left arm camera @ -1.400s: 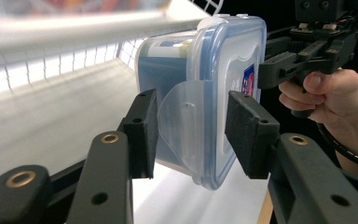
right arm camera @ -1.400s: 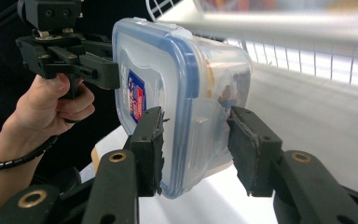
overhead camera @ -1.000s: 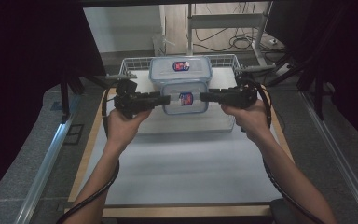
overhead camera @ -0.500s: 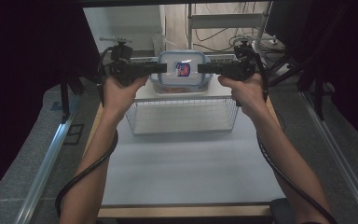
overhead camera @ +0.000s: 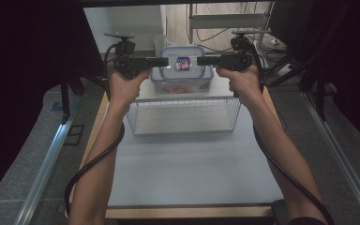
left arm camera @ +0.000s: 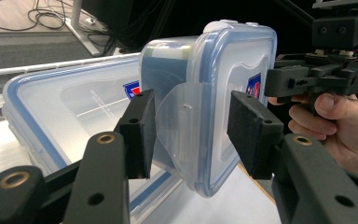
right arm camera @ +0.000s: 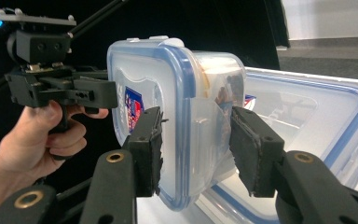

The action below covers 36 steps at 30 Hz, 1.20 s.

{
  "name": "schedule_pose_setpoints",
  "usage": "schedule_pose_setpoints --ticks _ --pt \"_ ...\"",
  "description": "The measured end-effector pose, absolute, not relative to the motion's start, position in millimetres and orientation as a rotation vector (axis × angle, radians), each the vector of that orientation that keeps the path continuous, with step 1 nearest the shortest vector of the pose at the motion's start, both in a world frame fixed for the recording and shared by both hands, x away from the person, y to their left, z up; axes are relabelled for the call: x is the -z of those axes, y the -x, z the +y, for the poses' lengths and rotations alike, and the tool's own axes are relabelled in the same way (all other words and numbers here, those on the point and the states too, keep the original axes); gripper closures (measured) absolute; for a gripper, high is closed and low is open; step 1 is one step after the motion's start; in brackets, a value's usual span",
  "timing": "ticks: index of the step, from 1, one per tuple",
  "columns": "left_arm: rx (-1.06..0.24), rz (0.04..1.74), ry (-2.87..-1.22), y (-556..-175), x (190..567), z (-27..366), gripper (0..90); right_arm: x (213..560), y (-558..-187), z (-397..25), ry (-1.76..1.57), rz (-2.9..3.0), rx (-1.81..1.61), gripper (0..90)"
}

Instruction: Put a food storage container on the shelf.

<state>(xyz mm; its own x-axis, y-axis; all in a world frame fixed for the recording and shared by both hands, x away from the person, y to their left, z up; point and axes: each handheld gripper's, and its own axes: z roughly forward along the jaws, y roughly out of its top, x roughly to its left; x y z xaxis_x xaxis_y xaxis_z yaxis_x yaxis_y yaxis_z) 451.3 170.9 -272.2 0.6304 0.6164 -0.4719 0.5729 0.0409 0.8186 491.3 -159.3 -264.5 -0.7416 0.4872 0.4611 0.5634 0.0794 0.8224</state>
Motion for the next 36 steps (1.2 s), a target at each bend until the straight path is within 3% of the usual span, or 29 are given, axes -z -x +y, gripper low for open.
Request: schedule_pose_setpoints --ticks 26,30,36 --pt "-0.048 1.070 -1.624 -465.4 273.3 163.8 43.0 267.0 -507.6 -152.3 1.176 -2.222 1.763 47.0" --pt "-0.083 1.083 -1.625 -465.0 274.2 163.1 38.8 265.7 -507.9 -151.9 1.191 -2.252 1.787 42.0" --pt "-0.107 1.061 -1.589 -460.5 273.9 170.1 32.2 265.8 -507.5 -156.7 1.190 -2.265 1.823 42.6"
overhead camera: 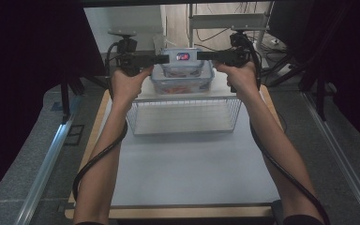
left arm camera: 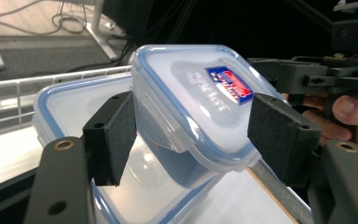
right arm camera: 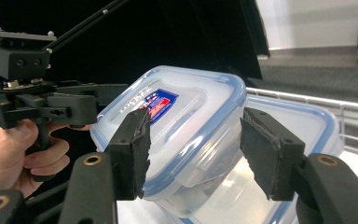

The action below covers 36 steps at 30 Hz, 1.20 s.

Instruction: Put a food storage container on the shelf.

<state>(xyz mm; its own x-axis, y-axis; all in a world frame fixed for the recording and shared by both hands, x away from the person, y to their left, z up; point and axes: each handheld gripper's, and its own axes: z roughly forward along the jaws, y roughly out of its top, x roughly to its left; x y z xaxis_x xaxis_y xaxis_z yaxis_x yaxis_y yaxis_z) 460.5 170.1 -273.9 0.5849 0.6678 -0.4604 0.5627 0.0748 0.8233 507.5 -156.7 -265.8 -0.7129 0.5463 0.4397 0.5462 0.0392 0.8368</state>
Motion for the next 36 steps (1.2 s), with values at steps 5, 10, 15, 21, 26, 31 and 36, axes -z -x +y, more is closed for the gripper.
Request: schedule_pose_setpoints --ticks 5,10,15,21,26,31,36 --pt "-0.178 1.005 -1.606 -446.8 273.6 176.3 31.6 263.7 -499.8 -163.2 -1.133 2.244 -1.798 46.3" --pt "-0.288 0.928 -1.639 -429.6 278.5 178.3 32.5 262.8 -482.3 -169.4 -1.019 2.234 -1.720 60.6" --pt "-0.359 0.882 -1.669 -414.8 287.2 175.4 36.2 268.4 -464.5 -169.9 -0.916 2.249 -1.680 79.7" --pt "-0.373 0.847 -1.672 -402.2 296.9 170.2 35.7 281.0 -452.6 -155.9 -0.820 2.322 -1.654 86.8" --pt "-0.389 0.836 -1.696 -396.7 300.7 168.4 34.5 287.6 -454.1 -144.8 -0.805 2.339 -1.594 86.9" --pt "-0.392 0.842 -1.693 -394.2 303.5 171.1 34.0 290.5 -459.1 -144.1 -0.835 2.325 -1.588 87.2" --pt "-0.409 0.835 -1.703 -389.0 308.3 172.4 32.3 295.0 -455.7 -145.4 -0.821 2.339 -1.605 81.6"
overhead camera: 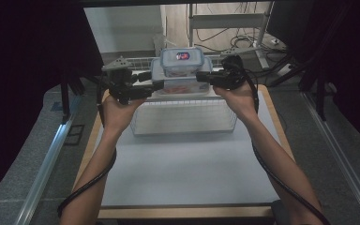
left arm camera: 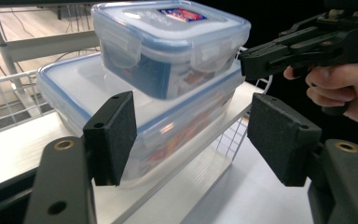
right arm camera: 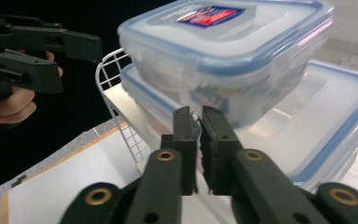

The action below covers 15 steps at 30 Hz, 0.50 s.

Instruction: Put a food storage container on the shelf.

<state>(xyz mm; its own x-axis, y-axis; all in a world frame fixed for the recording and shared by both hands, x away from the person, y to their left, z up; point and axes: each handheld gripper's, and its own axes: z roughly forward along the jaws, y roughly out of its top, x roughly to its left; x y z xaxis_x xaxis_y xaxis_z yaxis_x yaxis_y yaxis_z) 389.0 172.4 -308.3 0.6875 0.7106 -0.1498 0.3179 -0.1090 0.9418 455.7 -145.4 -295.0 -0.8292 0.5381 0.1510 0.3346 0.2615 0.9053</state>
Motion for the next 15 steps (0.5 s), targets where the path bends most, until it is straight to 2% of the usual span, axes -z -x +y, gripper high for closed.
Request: schedule_pose_setpoints --ticks 5,6,7,15 --pt "-0.461 0.817 -1.749 -380.0 316.3 168.8 28.0 304.7 -443.3 -147.9 -0.791 2.322 -1.589 62.6" --pt "-0.461 0.817 -1.749 -380.0 316.3 168.8 26.8 304.7 -443.3 -147.9 -0.791 2.322 -1.589 62.6" --pt "-0.484 0.812 -1.772 -375.1 320.6 166.2 25.3 309.9 -436.2 -149.5 -0.777 2.311 -1.567 55.3" --pt "-0.508 0.792 -1.809 -354.9 339.5 159.2 16.2 329.6 -412.1 -156.4 -0.725 2.331 -1.501 38.5"
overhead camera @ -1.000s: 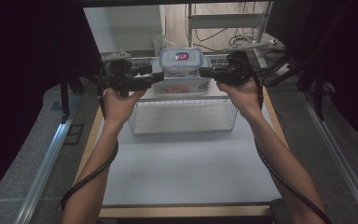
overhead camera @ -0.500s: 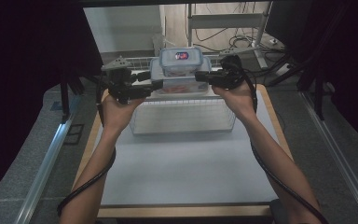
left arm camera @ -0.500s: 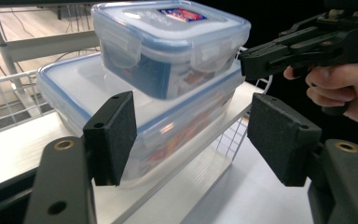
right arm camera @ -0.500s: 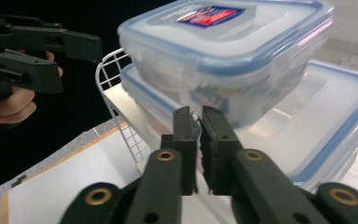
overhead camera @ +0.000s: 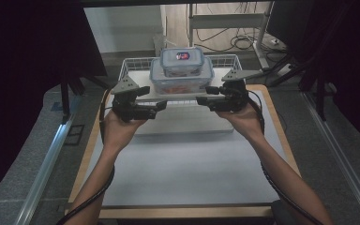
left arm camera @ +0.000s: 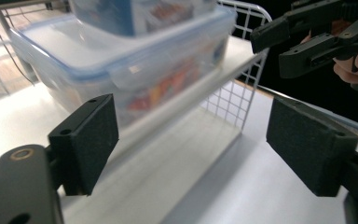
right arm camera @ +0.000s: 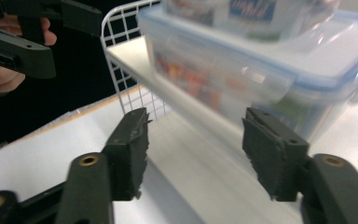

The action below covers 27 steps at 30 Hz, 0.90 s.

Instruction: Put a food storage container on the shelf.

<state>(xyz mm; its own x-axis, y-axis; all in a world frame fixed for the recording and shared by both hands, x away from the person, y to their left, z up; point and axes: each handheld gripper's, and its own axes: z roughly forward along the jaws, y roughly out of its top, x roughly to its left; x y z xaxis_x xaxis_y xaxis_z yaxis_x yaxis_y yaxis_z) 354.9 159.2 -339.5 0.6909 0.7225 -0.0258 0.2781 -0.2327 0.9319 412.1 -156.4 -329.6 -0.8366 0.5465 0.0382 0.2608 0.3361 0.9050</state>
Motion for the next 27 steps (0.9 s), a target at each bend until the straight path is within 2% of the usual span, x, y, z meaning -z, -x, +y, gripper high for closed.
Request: schedule_pose_setpoints --ticks 9,27 --pt "-0.486 0.785 -1.844 -332.2 365.6 152.9 10.3 348.9 -389.3 -168.3 -0.696 2.361 -1.491 27.2" --pt "-0.482 0.819 -1.853 -297.9 403.0 156.0 4.0 378.9 -358.8 -187.6 -0.705 2.379 -1.473 13.0"
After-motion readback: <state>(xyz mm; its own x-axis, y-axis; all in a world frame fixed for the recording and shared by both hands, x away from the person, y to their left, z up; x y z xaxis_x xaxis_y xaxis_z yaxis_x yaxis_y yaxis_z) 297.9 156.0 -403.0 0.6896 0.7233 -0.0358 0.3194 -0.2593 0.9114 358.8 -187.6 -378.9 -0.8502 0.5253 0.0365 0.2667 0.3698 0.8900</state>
